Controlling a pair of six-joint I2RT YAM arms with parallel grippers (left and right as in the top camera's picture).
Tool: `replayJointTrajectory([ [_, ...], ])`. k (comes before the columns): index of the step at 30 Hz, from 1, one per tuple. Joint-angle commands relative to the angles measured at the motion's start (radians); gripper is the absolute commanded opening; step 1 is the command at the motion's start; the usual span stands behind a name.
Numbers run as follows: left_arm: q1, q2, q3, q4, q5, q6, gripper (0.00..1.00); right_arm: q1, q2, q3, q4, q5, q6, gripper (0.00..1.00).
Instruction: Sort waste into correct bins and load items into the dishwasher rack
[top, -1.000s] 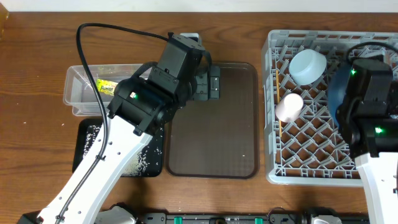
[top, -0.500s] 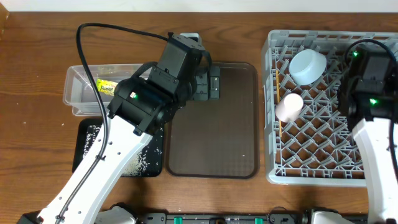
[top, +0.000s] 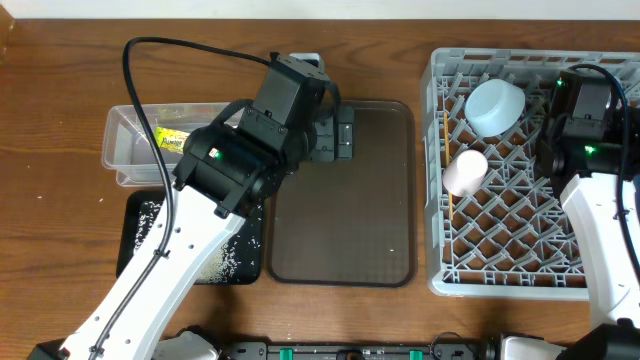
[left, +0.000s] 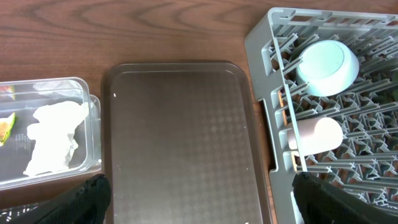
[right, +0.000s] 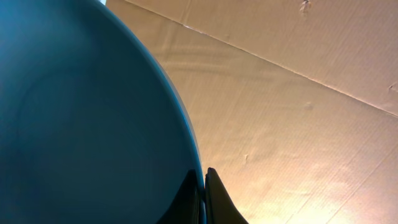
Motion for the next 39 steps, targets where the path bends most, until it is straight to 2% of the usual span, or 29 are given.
replayJointTrajectory([
  [1, 0.002, 0.002, 0.003, -0.003, -0.005, 0.010, 0.96, 0.012, 0.003, 0.008, 0.002, 0.036, -0.013, 0.01],
  [25, 0.002, 0.002, 0.003, -0.003, -0.005, 0.010, 0.96, 0.048, 0.108, 0.006, 0.003, -0.064, 0.044, 0.02],
  [33, 0.002, 0.002, 0.003, -0.003, -0.005, 0.010, 0.96, 0.112, 0.108, 0.006, 0.002, -0.073, 0.211, 0.09],
  [35, 0.002, 0.002, 0.003, -0.003, -0.005, 0.010, 0.96, 0.126, 0.108, 0.006, 0.002, -0.097, 0.279, 0.12],
  [36, 0.002, 0.002, 0.003, -0.003, -0.005, 0.010, 0.96, 0.130, 0.108, 0.006, 0.002, -0.106, 0.315, 0.17],
  [39, 0.002, 0.002, 0.003, -0.003, -0.005, 0.010, 0.96, 0.146, 0.108, 0.006, -0.001, -0.123, 0.479, 0.19],
])
